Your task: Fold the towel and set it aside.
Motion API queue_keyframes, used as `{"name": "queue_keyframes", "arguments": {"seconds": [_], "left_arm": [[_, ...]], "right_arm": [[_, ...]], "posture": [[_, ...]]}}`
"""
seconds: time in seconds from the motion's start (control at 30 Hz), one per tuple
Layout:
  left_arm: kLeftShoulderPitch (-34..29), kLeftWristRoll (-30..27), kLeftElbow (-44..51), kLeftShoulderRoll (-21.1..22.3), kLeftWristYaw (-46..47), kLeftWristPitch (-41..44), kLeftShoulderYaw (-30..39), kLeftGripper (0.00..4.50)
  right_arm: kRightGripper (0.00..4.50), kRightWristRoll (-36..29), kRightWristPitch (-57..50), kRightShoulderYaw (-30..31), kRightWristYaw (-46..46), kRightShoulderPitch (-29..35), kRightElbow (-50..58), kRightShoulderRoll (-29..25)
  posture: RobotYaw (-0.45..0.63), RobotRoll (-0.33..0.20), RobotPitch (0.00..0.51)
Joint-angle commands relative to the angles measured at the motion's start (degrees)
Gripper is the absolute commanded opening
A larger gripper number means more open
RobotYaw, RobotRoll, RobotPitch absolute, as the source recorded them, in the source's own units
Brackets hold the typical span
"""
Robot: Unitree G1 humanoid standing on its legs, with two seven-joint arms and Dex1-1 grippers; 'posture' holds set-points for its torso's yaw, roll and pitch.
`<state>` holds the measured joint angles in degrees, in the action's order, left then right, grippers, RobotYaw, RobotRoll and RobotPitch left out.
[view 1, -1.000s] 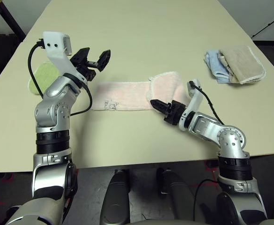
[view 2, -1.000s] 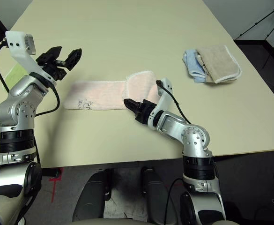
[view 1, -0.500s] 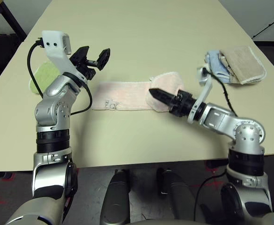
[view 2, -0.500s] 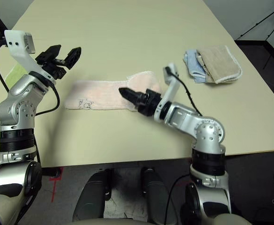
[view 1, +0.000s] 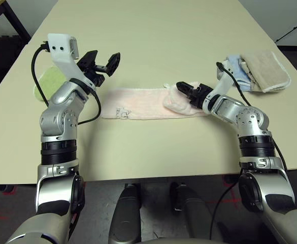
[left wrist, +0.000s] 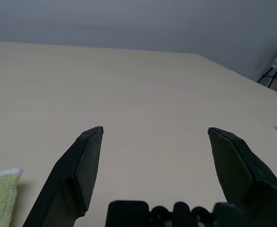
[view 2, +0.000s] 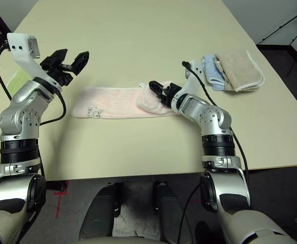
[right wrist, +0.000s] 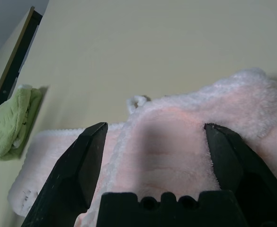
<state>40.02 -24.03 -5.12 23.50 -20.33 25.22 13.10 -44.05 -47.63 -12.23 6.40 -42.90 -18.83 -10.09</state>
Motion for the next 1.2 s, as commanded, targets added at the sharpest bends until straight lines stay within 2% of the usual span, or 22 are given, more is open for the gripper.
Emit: {"name": "queue_keyframes", "arguments": {"seconds": [0.03, 0.23, 0.47, 0.7, 1.2], "left_arm": [[-0.3, 0.6, 0.6, 0.0, 0.3, 0.2, -0.1, 4.50], [0.4, 0.7, -0.4, -0.4, 0.1, -0.2, -0.7, 4.50], [0.6, 0.6, -0.7, -0.4, -0.1, -0.4, -0.8, 4.50], [0.6, 0.6, -0.4, 0.0, 0.0, -0.3, -0.4, 4.50], [-0.1, 0.7, 0.2, -0.3, 0.5, -0.7, -0.3, 4.50]], "right_arm": [[4.47, 0.6, -0.9, -1.3, 0.5, 1.2, 1.0, 0.3], [4.47, -2.8, -4.8, -3.7, 0.8, 1.3, 8.5, 0.6], [4.47, -8.2, -13.4, -2.5, -0.9, 7.4, 20.8, 4.1], [4.47, -6.4, -14.4, 0.1, -1.7, 9.5, 19.9, 7.2], [4.47, -3.7, -14.7, 2.1, -0.2, 9.9, 16.4, 8.8]], "posture": [[0.21, 0.000, 0.153], [0.20, 0.000, 0.153], [0.19, 0.000, 0.153], [0.21, 0.000, 0.148], [0.23, 0.000, 0.144]]}}
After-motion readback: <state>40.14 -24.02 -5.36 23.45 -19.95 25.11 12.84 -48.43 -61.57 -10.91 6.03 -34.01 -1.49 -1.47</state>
